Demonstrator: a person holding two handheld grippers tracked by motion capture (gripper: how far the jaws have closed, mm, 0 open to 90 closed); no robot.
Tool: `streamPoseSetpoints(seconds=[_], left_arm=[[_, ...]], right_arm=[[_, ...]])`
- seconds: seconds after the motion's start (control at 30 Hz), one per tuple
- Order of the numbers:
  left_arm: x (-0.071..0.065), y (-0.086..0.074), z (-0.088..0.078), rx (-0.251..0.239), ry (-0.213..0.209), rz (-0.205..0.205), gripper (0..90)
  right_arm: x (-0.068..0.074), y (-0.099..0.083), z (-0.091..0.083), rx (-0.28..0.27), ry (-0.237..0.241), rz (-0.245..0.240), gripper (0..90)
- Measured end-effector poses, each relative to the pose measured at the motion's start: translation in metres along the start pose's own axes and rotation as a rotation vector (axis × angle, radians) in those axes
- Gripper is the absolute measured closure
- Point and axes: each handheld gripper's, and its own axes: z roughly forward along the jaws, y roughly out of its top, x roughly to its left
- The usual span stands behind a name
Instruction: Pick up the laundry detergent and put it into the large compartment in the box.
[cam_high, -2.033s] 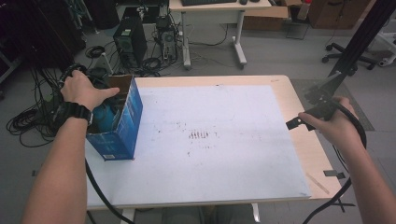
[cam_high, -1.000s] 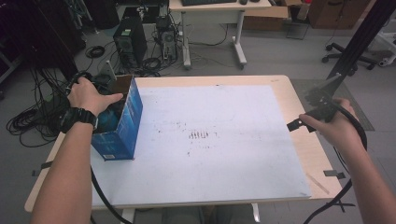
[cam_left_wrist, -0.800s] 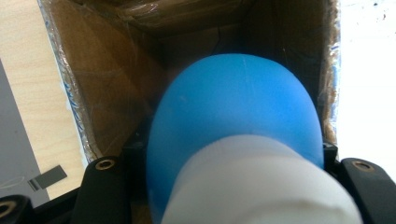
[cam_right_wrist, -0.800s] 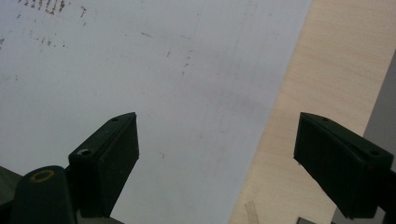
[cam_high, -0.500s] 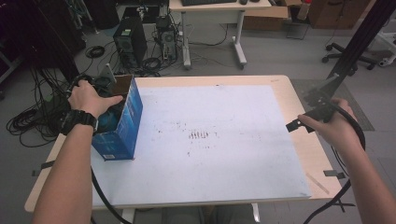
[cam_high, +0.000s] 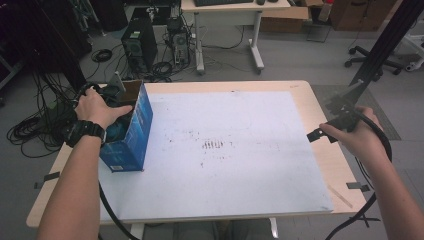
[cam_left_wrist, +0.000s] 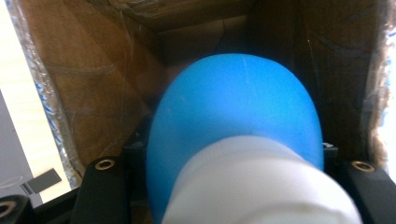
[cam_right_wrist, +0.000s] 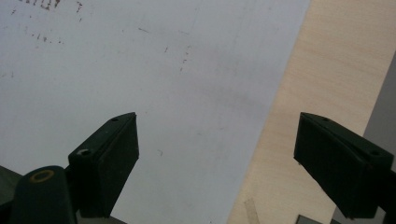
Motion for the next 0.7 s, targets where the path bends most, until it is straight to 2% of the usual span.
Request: streamPoseSetpoints(seconds=[0.7], left_arm=[[0.0001, -0.0011, 0.0051, 0.001, -0.006, -0.004, 38.4]], right_arm=[[-0.0013, -0.0023, 0.0023, 0.004, 0.004, 0.003, 13.9]])
